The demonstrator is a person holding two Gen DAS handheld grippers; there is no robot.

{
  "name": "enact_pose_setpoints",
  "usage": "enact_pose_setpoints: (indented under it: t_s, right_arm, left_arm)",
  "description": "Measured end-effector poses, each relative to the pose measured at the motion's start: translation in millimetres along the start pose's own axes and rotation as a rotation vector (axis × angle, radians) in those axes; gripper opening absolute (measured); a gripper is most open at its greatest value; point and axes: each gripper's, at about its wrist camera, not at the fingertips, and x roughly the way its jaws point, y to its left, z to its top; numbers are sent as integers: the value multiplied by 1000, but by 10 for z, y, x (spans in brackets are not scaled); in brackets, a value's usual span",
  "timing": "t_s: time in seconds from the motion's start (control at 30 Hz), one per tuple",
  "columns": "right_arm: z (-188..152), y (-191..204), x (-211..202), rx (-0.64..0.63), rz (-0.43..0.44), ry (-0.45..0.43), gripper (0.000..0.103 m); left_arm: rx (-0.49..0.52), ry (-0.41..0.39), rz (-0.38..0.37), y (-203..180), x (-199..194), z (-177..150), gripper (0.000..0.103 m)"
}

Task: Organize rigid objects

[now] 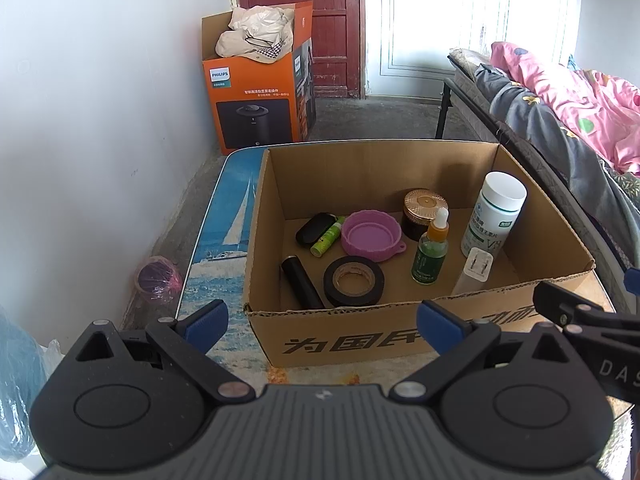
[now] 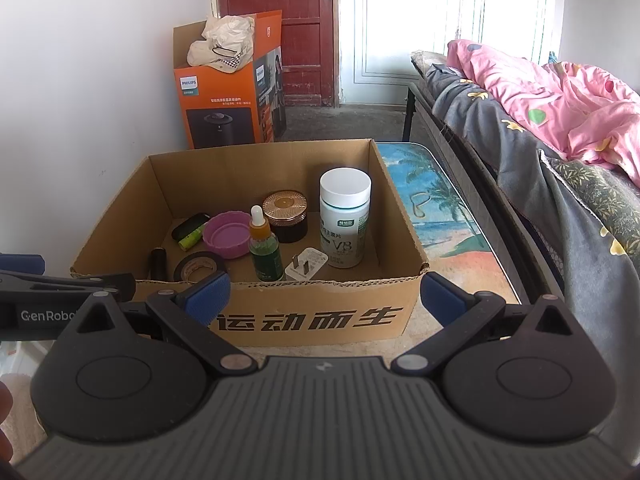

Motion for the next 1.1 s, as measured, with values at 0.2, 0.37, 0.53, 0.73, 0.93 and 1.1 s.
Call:
enact_pose_setpoints:
  t_s: [0.2,0.37,0.53,0.73,0.93,1.1]
  right_arm:
    - [18,-2,-34,-1,0,1,102]
    - [27,5,-37,-2,0,1,102]
    - [41,7,-44,-3,0,2,102]
    - [39,7,-43,-3,0,2,102]
    - [61,-5,-53,-4,1,4,102]
    - [66,-31,-46,-3,2,4,102]
  left_arm:
    - [-1,0,0,3,1,2,101]
    - [-3,1,-1,11,-4,17,101]
    - [-3,2,-1,11,-3,16,101]
    - [-4,2,-1,12,-1,17,101]
    - [-4,4,-1,11,1,16,101]
    - [-4,4,0,8,2,9,101]
